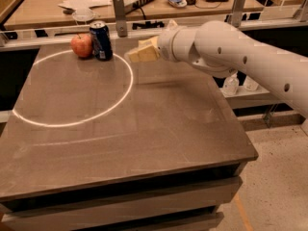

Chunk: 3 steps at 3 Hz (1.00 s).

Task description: Move pepsi can near apple

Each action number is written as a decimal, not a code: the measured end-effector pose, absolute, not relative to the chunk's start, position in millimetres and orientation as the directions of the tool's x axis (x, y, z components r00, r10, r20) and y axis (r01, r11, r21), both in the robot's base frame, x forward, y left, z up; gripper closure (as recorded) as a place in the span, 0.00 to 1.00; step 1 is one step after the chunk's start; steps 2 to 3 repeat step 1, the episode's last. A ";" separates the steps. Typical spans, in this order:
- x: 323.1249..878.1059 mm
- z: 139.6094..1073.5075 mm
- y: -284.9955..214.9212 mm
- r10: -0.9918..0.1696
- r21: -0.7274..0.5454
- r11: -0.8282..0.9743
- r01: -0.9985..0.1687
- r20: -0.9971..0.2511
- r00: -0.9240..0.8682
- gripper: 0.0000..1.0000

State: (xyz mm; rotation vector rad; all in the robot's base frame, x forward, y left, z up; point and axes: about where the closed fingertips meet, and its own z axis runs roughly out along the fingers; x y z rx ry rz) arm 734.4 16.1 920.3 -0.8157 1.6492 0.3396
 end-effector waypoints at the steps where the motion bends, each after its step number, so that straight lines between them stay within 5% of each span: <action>1: 730.9 906.7 26.4 -0.331 -0.201 0.691 -0.694 -0.942 -0.058 0.00; 3: 730.9 906.7 26.4 -0.331 -0.201 0.691 -0.694 -0.942 -0.058 0.00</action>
Offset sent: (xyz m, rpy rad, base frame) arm 0.0000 0.0000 0.0000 0.0000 0.0000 0.0000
